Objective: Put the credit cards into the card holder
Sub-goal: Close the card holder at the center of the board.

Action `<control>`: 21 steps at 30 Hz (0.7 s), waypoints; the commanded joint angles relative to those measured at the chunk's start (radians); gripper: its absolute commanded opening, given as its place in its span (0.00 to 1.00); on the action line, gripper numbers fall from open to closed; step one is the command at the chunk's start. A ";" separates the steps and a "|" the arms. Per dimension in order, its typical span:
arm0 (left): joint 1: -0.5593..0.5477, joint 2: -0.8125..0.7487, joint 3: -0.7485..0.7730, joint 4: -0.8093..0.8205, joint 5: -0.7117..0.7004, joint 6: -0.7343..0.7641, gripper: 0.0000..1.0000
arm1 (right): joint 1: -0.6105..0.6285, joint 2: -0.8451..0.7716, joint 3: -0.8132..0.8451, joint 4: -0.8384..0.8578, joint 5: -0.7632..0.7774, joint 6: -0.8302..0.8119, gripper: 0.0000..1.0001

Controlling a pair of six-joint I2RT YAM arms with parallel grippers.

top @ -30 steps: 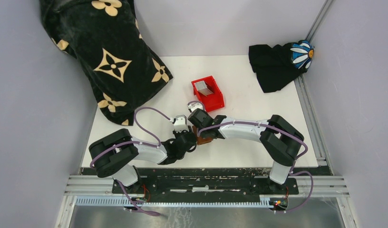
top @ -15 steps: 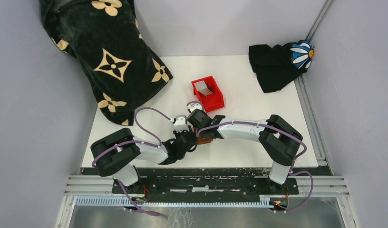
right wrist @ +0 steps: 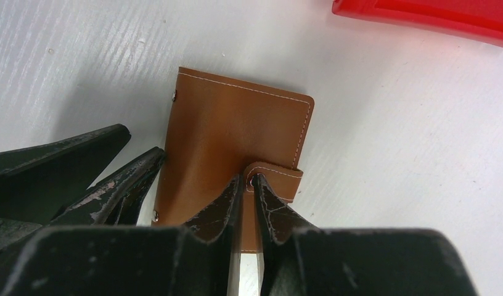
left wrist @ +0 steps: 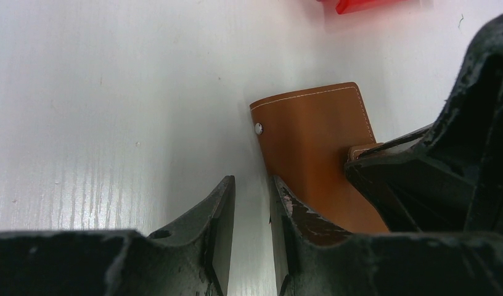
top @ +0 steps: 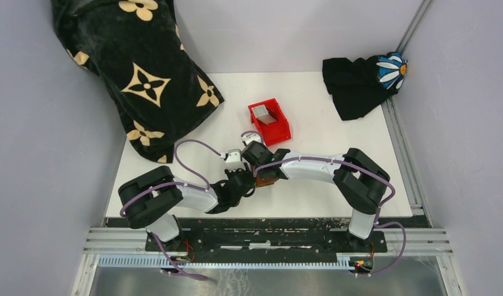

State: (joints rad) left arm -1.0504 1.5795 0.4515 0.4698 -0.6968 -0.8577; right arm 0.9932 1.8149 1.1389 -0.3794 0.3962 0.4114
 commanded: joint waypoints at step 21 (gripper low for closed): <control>-0.004 0.043 0.008 0.050 0.032 0.000 0.35 | -0.058 0.132 0.034 0.045 -0.162 0.057 0.14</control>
State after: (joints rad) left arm -1.0504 1.5974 0.4515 0.5041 -0.6975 -0.8581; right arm 0.9398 1.8580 1.1755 -0.3439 0.3523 0.4244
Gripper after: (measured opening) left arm 0.349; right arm 0.148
